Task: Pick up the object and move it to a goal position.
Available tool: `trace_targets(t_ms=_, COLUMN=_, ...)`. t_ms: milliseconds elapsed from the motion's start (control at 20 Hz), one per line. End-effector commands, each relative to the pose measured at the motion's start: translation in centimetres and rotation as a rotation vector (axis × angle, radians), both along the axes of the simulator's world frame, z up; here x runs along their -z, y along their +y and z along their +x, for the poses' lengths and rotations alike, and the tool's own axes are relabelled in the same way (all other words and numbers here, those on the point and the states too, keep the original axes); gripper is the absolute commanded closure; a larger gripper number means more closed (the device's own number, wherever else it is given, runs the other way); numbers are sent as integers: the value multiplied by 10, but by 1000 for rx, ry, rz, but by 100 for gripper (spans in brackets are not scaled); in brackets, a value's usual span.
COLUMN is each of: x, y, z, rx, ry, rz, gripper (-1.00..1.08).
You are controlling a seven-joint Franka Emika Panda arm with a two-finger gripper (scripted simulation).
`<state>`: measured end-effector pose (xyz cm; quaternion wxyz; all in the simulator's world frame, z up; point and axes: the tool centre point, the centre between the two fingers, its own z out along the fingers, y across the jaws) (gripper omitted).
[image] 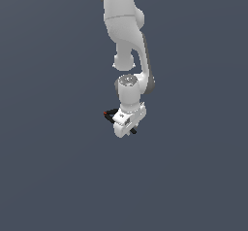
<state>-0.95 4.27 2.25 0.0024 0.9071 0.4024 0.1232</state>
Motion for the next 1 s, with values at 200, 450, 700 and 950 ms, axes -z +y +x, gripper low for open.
trace_targets(t_ms=200, x=2, y=0, z=2, rx=0, ry=-1, rz=1, gripper=108)
trace_targets(t_ms=450, x=2, y=0, z=2, rx=0, ry=-1, rz=1, gripper=108)
trace_targets(t_ms=700, x=2, y=0, z=1, rx=0, ry=-1, rz=1, gripper=108)
trace_targets(t_ms=950, x=1, y=-6, z=6, rx=0, ry=-1, rz=1, gripper=108)
